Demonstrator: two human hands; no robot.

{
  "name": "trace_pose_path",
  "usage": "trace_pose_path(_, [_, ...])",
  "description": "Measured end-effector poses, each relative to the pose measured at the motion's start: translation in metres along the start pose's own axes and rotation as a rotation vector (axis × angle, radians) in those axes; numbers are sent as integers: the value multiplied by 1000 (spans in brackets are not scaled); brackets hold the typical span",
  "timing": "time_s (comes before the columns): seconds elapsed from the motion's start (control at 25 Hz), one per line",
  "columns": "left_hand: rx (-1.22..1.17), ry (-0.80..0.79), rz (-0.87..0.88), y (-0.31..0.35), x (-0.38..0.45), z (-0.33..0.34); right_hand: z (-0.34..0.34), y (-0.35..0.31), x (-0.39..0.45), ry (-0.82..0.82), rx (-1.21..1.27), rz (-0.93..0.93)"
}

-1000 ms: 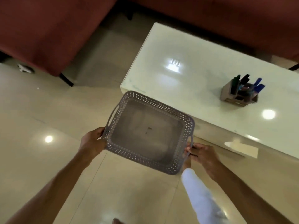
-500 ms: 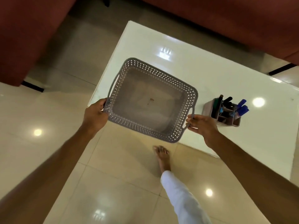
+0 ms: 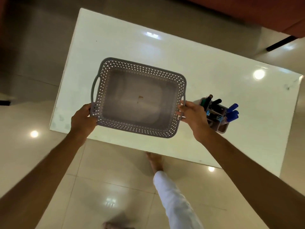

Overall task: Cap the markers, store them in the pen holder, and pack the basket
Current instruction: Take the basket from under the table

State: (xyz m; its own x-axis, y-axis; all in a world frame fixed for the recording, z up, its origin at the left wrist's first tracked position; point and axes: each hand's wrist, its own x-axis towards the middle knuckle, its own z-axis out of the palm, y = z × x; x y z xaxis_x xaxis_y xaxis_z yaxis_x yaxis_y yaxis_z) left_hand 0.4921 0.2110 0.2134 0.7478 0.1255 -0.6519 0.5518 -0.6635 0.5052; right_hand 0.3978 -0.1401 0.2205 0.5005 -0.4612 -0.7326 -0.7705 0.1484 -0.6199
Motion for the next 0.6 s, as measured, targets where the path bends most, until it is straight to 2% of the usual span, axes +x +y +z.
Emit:
trace_pose_path(0.08, [43, -2, -33, 2, 1, 2, -13, 5, -12, 68, -207, -126])
trace_pose_path(0.2, [87, -79, -94, 8, 2, -6, -47, 23, -41, 101, -190, -105])
trace_pose_path(0.32, [-2, -184, -147, 14, -1, -19, -91, 46, -51, 206, -173, 211])
trace_pose_path(0.4, [-1, -204, -143, 21, -2, -29, -120, 55, -47, 321, -7, 439])
trace_pose_path(0.44, [12, -220, -159, 24, -1, -32, -132, 56, -41, 347, 100, 470])
trace_pose_path(0.52, [59, -230, -161, 33, -1, -36, -153, 57, -23, 292, 227, 417])
trace_pose_path(0.6, [-4, -216, -203, 35, 3, -37, -160, 54, -5, 159, 218, 332])
